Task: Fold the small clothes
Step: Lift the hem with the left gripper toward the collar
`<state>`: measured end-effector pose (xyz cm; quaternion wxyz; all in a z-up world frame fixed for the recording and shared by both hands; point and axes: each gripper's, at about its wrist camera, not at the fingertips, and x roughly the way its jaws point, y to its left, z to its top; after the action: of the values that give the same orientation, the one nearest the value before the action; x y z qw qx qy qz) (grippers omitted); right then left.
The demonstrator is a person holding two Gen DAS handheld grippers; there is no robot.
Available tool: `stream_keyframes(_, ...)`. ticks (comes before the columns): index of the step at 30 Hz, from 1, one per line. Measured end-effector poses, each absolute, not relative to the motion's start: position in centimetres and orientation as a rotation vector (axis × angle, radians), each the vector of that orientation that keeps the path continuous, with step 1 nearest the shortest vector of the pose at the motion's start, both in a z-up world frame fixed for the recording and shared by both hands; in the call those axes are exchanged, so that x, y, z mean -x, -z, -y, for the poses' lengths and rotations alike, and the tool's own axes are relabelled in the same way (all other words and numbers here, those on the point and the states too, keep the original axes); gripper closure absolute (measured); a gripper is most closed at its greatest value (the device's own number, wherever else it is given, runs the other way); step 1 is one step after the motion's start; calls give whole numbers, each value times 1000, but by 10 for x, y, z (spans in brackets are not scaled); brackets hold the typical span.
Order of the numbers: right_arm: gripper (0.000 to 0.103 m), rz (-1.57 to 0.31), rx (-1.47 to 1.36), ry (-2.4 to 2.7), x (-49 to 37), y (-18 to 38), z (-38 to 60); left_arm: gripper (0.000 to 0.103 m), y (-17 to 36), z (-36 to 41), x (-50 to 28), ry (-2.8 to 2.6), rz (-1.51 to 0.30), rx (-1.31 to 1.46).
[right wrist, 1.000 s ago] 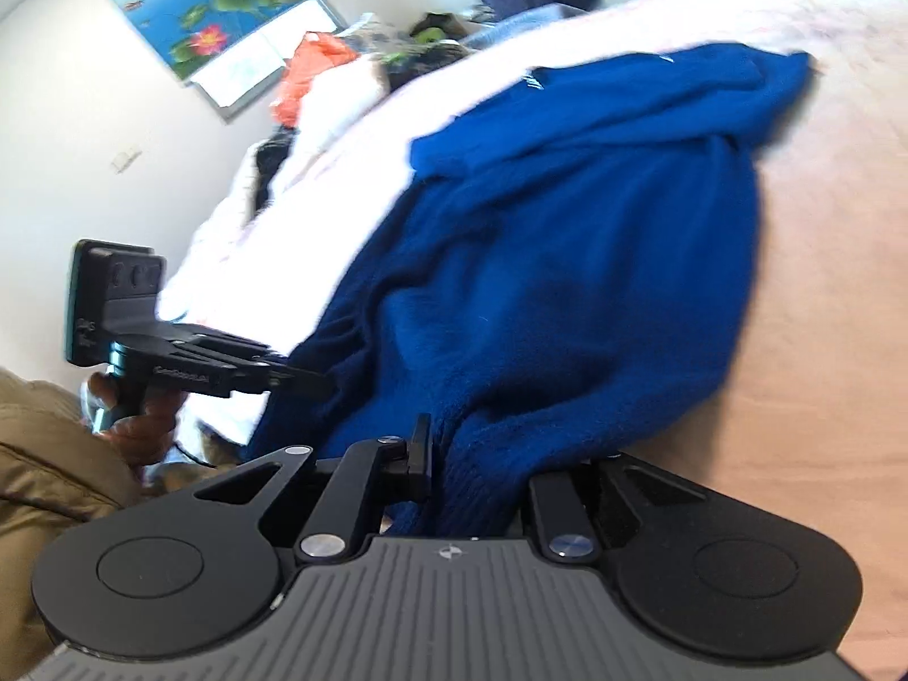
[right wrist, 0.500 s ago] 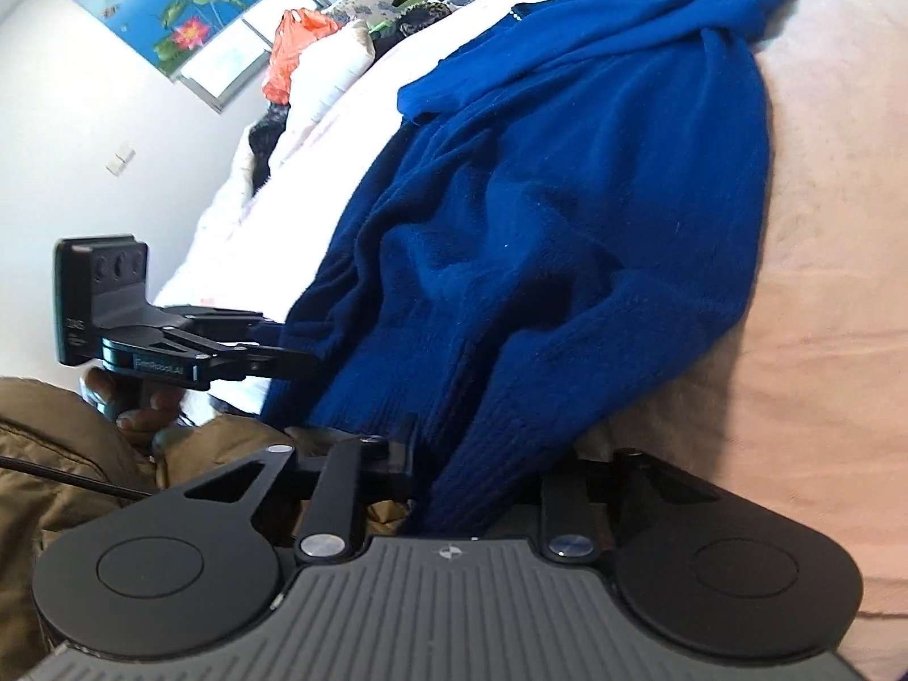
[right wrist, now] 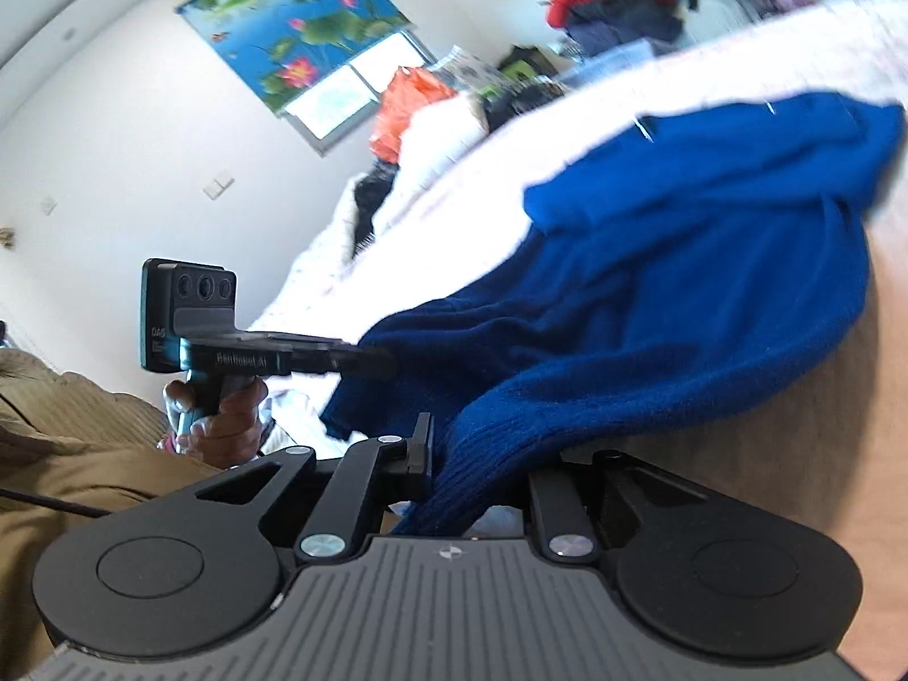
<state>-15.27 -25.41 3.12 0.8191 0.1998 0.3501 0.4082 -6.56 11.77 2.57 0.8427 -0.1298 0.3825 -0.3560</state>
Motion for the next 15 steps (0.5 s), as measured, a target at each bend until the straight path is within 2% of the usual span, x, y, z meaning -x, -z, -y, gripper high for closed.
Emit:
stream_keyframes(8,89,-757,-476,-831,152,-26,264,86,-16,-126,67,706,-821,290)
stream_keyframes(15,89,-673,-503,-836,134,-40,274,86,-33,-122,44,706,-721,332)
